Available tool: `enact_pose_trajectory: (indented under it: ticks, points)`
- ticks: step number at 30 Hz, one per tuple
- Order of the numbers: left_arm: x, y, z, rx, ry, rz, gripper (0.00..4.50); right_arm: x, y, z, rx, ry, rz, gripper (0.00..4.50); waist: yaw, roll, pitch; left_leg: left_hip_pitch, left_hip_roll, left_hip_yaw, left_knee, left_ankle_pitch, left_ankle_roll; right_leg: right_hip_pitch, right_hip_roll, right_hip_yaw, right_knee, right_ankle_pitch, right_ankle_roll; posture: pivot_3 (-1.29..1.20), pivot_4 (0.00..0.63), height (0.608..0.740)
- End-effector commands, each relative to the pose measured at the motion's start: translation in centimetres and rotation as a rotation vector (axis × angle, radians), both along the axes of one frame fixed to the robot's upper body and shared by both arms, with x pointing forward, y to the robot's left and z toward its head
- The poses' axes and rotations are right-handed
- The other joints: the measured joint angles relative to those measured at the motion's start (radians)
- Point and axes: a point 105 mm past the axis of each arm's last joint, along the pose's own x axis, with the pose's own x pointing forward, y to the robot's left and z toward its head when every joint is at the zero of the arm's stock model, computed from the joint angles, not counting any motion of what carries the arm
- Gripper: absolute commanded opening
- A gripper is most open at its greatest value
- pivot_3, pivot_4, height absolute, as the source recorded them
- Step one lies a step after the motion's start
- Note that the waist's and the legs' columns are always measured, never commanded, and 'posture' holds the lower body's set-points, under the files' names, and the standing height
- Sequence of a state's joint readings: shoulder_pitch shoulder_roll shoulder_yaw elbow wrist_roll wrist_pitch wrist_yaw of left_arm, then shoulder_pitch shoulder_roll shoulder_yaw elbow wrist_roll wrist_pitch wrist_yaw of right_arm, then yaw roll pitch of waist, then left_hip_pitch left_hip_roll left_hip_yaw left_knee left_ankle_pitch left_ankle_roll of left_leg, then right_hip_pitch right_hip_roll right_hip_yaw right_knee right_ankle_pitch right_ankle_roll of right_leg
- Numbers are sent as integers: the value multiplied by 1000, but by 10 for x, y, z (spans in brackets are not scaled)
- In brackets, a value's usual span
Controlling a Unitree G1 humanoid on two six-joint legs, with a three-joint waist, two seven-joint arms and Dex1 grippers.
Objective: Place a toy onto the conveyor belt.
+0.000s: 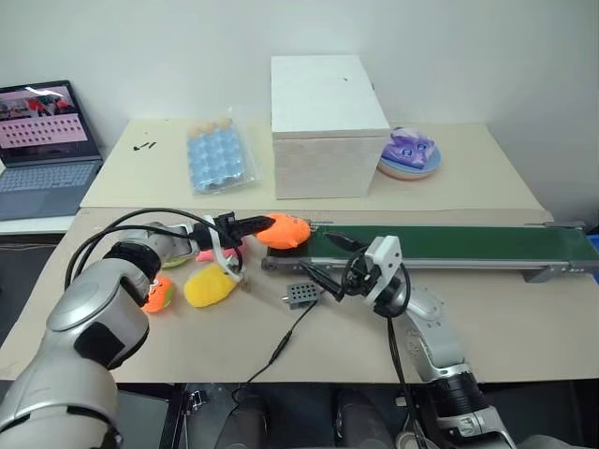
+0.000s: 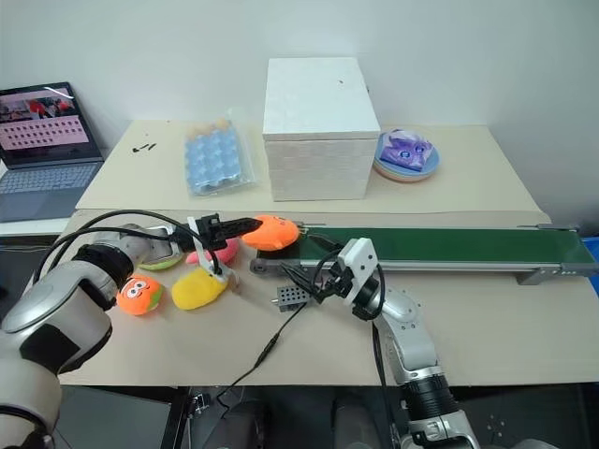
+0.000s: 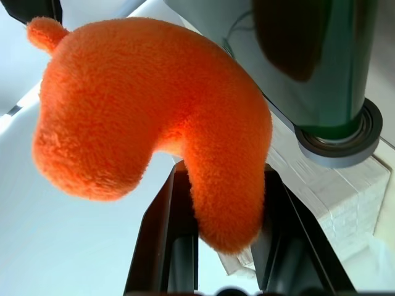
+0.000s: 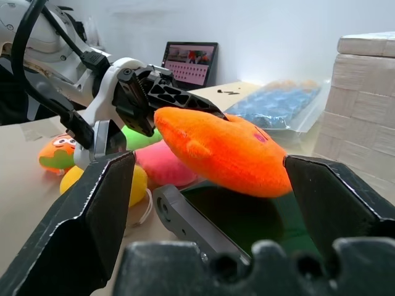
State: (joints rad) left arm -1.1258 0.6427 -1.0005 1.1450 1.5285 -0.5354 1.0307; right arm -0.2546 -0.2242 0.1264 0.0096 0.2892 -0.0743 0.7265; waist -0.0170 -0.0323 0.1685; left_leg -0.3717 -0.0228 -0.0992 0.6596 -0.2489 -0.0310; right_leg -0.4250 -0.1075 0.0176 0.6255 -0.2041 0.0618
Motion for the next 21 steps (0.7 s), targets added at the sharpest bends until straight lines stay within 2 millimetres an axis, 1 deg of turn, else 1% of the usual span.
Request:
enact_pose_trajectory:
  ticks: [1, 4, 6, 7, 11, 15, 18, 20, 21]
  points:
    - [6, 1, 6, -5, -5, 29, 1060, 0, -3, 16, 29, -50, -5, 4500, 1, 0, 0, 0, 0, 0, 0, 0, 0, 0, 0, 0, 0, 0, 0, 0, 150, 740]
    - [4, 0, 9, -35, 12, 17, 1872, 1, -3, 17, 29, -52, -2, 4500, 1, 0, 0, 0, 0, 0, 0, 0, 0, 0, 0, 0, 0, 0, 0, 0, 150, 740]
    - [4, 0, 10, -48, 20, 19, 2540, 2, -3, 17, 29, -53, -1, 4500, 1, 0, 0, 0, 0, 0, 0, 0, 0, 0, 0, 0, 0, 0, 0, 0, 150, 740]
    - [4, 0, 11, -49, 20, 19, 3040, 2, -3, 17, 29, -53, 0, 4500, 1, 0, 0, 0, 0, 0, 0, 0, 0, 0, 0, 0, 0, 0, 0, 0, 150, 740]
    - [4, 1, 12, -50, 1, 18, 4458, 2, -2, 17, 30, -50, 6, 4500, 1, 0, 0, 0, 0, 0, 0, 0, 0, 0, 0, 0, 0, 0, 0, 0, 150, 740]
    - [6, 4, 12, -56, 14, 49, 4458, 1, -1, 16, 32, -47, 10, 4500, 1, 0, 0, 0, 0, 0, 0, 0, 0, 0, 0, 0, 0, 0, 0, 0, 150, 740]
    - [10, 10, 17, -91, 51, 103, 4458, 0, -1, 16, 34, -44, 13, 4500, 0, 0, 0, 0, 0, 0, 0, 0, 0, 0, 0, 0, 1, 0, 0, 0, 150, 740]
    - [13, 19, 30, -180, 112, 167, 4458, 0, 0, 15, 31, -43, 16, 4500, -1, 0, 0, 0, 0, 0, 0, 0, 0, 0, 0, 0, 1, 0, 0, 0, 150, 740]
    - [17, 25, 43, -286, 175, 224, 4458, -1, -1, 14, 30, -42, 16, 4500, -2, 0, 0, 0, 0, 0, 0, 0, 0, 0, 0, 0, 1, 0, -1, 0, 150, 740]
